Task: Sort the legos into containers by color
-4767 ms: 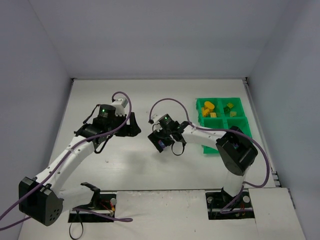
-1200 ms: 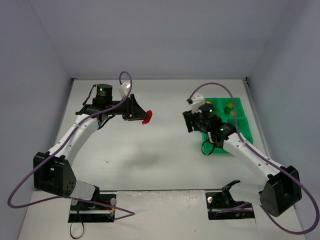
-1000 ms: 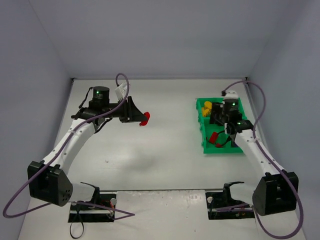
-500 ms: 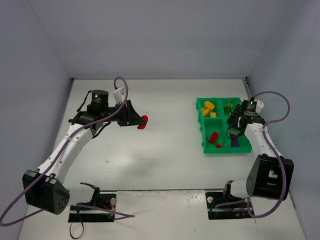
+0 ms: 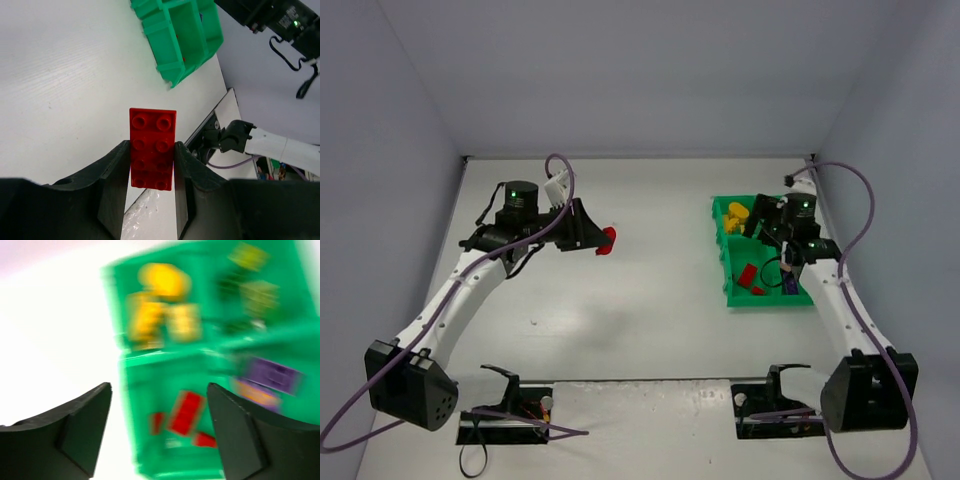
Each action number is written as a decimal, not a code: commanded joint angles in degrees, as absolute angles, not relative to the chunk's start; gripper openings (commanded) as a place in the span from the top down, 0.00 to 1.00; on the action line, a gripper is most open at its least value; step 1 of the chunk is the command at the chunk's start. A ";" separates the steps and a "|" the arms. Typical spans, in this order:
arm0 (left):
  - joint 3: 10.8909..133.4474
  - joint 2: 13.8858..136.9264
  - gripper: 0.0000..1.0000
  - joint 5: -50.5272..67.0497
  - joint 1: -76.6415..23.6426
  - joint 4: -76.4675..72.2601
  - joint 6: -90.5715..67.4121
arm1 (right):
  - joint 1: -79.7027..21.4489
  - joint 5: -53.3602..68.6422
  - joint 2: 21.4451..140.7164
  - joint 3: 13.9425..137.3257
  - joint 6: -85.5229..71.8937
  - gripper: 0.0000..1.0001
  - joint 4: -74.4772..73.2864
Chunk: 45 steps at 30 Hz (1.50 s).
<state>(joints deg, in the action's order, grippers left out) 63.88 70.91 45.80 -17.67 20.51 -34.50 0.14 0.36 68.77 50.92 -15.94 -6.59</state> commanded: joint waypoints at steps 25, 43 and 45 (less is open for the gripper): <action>57.39 68.03 1.00 21.71 -26.19 -6.68 -58.18 | -42.36 18.37 75.76 64.86 -19.25 0.32 18.81; 57.39 67.50 1.00 21.71 -26.98 -7.21 -59.41 | -45.53 9.14 79.89 67.23 -17.76 0.47 16.44; 57.39 67.59 1.00 21.53 -27.24 -7.29 -59.41 | -45.88 8.62 80.77 67.76 -17.58 0.48 16.52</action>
